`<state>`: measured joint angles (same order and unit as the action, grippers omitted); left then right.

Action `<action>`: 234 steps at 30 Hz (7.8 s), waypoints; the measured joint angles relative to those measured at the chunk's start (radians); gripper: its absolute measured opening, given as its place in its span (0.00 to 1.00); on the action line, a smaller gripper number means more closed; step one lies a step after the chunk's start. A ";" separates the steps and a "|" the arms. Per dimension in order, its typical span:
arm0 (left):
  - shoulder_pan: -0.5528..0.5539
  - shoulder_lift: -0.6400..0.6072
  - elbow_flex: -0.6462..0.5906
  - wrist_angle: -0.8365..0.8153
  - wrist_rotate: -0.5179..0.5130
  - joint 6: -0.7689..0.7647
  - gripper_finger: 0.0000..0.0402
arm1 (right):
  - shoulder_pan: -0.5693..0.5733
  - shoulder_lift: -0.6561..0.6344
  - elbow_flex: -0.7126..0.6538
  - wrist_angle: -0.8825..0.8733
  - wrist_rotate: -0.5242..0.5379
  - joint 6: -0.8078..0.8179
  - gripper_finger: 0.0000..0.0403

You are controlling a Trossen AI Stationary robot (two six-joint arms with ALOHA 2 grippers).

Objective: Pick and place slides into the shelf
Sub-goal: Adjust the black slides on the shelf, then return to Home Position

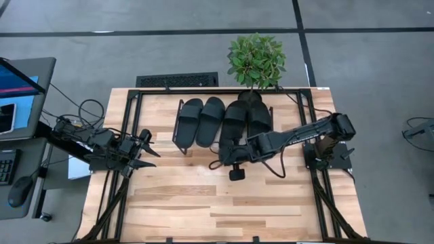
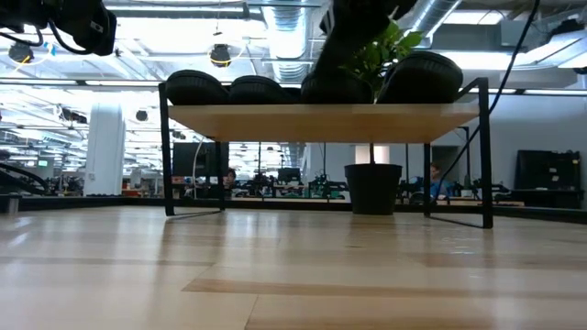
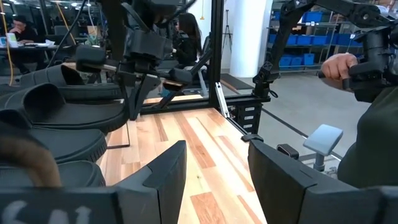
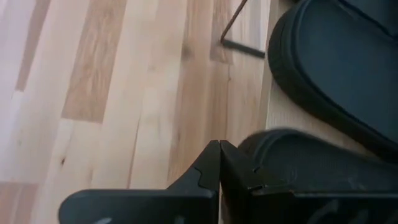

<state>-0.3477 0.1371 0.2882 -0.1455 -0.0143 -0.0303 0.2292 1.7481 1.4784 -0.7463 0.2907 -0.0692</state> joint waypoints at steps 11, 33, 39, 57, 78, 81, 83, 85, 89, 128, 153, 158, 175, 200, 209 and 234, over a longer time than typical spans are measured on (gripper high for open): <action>0.000 0.000 0.000 0.000 0.000 -0.007 0.40 | 0.040 0.000 0.007 -0.131 0.091 0.079 0.00; 0.000 0.000 0.000 0.000 0.008 -0.019 0.40 | 0.072 0.000 0.071 -0.304 0.191 0.179 0.00; 0.000 0.000 0.000 0.000 0.008 -0.019 0.40 | 0.127 0.000 0.073 -0.304 0.207 0.182 0.00; -0.018 -0.001 0.000 0.009 0.263 0.247 0.40 | 0.461 -0.228 0.083 -0.756 1.163 0.826 0.00; -0.034 -0.135 0.016 -0.126 0.099 0.188 0.40 | 1.038 -1.008 -0.833 -0.727 1.279 1.408 0.00; -0.034 -0.135 -0.012 -0.087 0.073 0.115 0.40 | 1.090 -1.035 -0.810 -0.723 1.281 1.419 0.00; -0.033 -0.134 -0.052 0.007 0.056 0.080 0.40 | 1.092 -1.060 -0.786 -0.721 1.280 1.482 0.00; -0.034 -0.135 -0.097 0.069 0.029 0.058 0.40 | 1.080 -1.077 -0.771 -0.688 1.282 1.520 0.00; -0.034 -0.134 -0.171 0.162 -0.007 0.053 0.40 | 1.055 -1.066 -0.799 -0.571 1.280 1.357 0.00; -0.033 -0.134 -0.171 0.226 0.165 0.077 0.40 | 0.326 -0.945 -0.830 0.850 0.125 -0.183 0.00; -0.033 -0.133 -0.277 0.321 0.111 0.100 0.40 | 0.163 -1.595 -1.328 0.853 0.077 -0.038 0.00; -0.034 -0.132 -0.278 0.287 0.137 0.094 0.40 | 0.162 -1.591 -1.392 0.904 0.077 -0.052 0.00; -0.033 -0.132 -0.280 0.191 -0.053 0.028 0.40 | 0.122 -1.599 -1.472 0.894 0.104 -0.071 0.00; -0.033 -0.132 -0.282 0.189 -0.053 0.032 0.40 | 0.122 -1.598 -1.473 0.891 0.104 0.044 0.00; -0.033 -0.132 -0.282 0.188 -0.053 0.036 0.40 | 0.122 -1.598 -1.473 0.890 0.104 0.044 0.00; -0.033 -0.132 -0.282 0.188 -0.053 0.031 0.40 | 0.122 -1.598 -1.473 0.889 0.103 0.044 0.00</action>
<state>-0.3809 0.0048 0.0067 0.0425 -0.0669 0.0003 0.3515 0.1501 0.0051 0.1431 0.3939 -0.0254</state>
